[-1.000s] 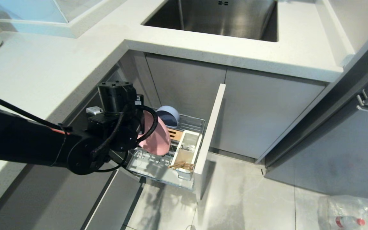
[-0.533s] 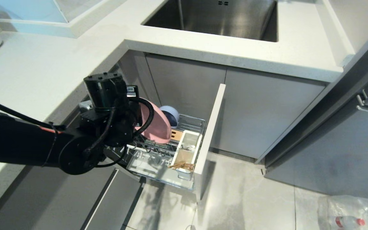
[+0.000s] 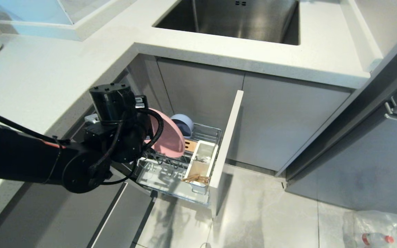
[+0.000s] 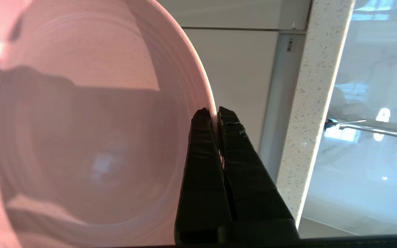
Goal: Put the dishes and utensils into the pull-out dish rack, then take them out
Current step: Pick up the plate and place it in the cupboard
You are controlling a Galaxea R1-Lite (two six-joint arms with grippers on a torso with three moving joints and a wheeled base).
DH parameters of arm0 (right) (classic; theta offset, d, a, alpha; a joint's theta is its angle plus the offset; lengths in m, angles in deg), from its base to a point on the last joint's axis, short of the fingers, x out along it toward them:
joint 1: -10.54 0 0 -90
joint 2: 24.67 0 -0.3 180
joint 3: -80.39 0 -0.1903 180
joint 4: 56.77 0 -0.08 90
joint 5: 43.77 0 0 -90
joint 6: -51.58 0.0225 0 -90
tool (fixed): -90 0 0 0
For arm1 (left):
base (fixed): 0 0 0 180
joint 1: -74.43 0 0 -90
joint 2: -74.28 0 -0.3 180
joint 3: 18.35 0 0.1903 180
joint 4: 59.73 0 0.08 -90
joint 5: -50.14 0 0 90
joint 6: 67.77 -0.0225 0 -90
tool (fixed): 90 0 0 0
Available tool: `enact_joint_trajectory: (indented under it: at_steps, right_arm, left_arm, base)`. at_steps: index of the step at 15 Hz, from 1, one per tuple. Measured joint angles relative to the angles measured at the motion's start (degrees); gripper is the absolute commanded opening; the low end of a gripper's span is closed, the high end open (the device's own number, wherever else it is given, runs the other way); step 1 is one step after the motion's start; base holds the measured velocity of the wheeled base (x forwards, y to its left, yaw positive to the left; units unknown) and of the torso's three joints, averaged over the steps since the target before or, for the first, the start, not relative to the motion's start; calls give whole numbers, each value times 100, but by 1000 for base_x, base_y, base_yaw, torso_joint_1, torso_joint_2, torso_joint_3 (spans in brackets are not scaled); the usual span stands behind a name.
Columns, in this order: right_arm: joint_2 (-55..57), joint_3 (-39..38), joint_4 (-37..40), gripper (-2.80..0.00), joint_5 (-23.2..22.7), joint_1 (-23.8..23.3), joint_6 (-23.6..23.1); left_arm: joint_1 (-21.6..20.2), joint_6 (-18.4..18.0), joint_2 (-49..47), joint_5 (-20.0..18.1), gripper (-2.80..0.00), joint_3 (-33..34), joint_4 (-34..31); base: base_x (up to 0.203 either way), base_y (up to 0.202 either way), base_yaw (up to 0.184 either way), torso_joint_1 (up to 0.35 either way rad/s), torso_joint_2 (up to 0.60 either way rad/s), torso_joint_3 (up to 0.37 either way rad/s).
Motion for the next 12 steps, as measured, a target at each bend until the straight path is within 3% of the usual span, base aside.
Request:
enact_joint_trajectory:
  at_steps: [3,12]
  right_arm:
    - [0,0,0,-280,0,0,2]
    - [0,0,0,-280,0,0,1]
  left_arm:
    - [-13,-11,-67,6,-280,160,425]
    - [-11,-11,-282,13,-280,309,403]
  base:
    - [0,0,0,0,0,0]
    - [0,0,0,0,0,0]
